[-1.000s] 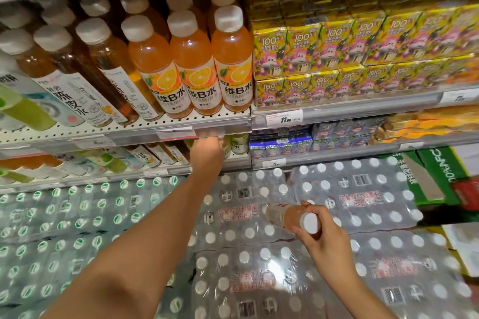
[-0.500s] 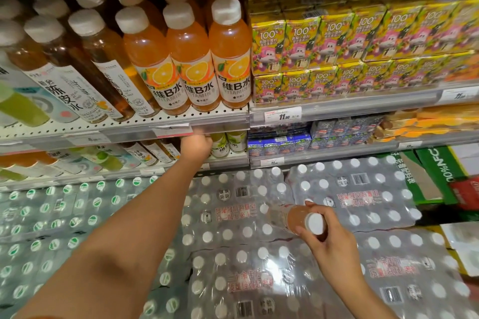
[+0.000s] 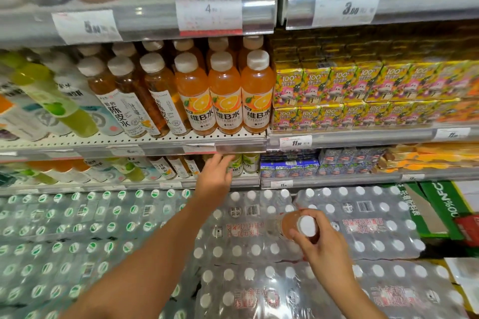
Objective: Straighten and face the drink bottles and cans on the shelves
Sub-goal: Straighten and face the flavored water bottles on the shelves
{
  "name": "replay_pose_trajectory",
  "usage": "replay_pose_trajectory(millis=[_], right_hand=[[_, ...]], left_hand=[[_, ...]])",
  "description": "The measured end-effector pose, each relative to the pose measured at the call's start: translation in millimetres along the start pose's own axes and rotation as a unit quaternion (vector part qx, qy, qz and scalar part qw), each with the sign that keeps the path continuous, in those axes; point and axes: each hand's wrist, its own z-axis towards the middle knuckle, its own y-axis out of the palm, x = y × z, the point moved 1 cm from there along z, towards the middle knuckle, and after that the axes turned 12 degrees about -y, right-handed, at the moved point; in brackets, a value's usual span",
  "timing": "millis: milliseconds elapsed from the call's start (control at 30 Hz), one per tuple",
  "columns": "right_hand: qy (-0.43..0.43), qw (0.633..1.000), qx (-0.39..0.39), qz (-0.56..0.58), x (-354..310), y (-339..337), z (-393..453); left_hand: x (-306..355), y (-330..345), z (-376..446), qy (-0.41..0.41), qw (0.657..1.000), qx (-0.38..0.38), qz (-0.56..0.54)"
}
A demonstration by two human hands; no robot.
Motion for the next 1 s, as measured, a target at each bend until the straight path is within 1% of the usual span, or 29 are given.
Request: replay_pose_trajectory(millis=[67,100,233,300,400,500,567,633,700,833,933,1000], right_hand=[[-0.015,1.0,-0.005,-0.004,-19.8,-3.2,12.0],[-0.027,1.0,-0.008,-0.004,-30.8,-5.6,18.6],[-0.088,0.996,-0.023,-0.014,-77.8,-20.6,46.3],[-0.111,0.993,-0.028,-0.013,-103.5,-30.6,61.2],[-0.153,0.988,-0.028,-0.014,-144.3,-46.5,84.4],[-0.21,0.977,-0.009,-0.021,-190.1,-65.0,105.4],[-0.241,0.97,0.01,-0.029,-221.9,-77.2,119.3],[-0.275,0.96,0.029,-0.044,-255.2,-89.7,132.5],[-0.315,0.946,0.047,-0.053,-290.1,-102.2,145.3],[-0.388,0.915,0.083,-0.081,-359.3,-121.4,170.3],[-0.409,0.9,0.111,-0.099,-403.0,-129.3,186.5],[-0.411,0.897,0.123,-0.105,-427.9,-129.9,195.8]], left_hand=[[-0.1,-13.0,-21.6,-0.001,1.0,-0.008,-0.003],[-0.5,-23.2,-31.0,0.007,1.0,0.002,0.004],[1.3,-91.7,-56.2,0.083,0.992,0.098,-0.003],[3.3,-133.7,-63.0,0.099,0.983,0.152,-0.011],[10.3,-197.4,-68.5,0.127,0.96,0.248,-0.015],[17.4,-253.3,-71.5,0.15,0.931,0.333,-0.009],[22.0,-283.8,-70.2,0.161,0.911,0.38,-0.008],[26.6,-307.7,-66.9,0.159,0.897,0.412,0.0],[31.4,-324.9,-61.8,0.12,0.904,0.41,0.027],[34.0,-333.5,-45.6,0.028,0.938,0.334,0.092],[29.1,-325.0,-32.7,0.003,0.949,0.293,0.117],[23.1,-317.7,-26.2,0.002,0.949,0.287,0.128]])
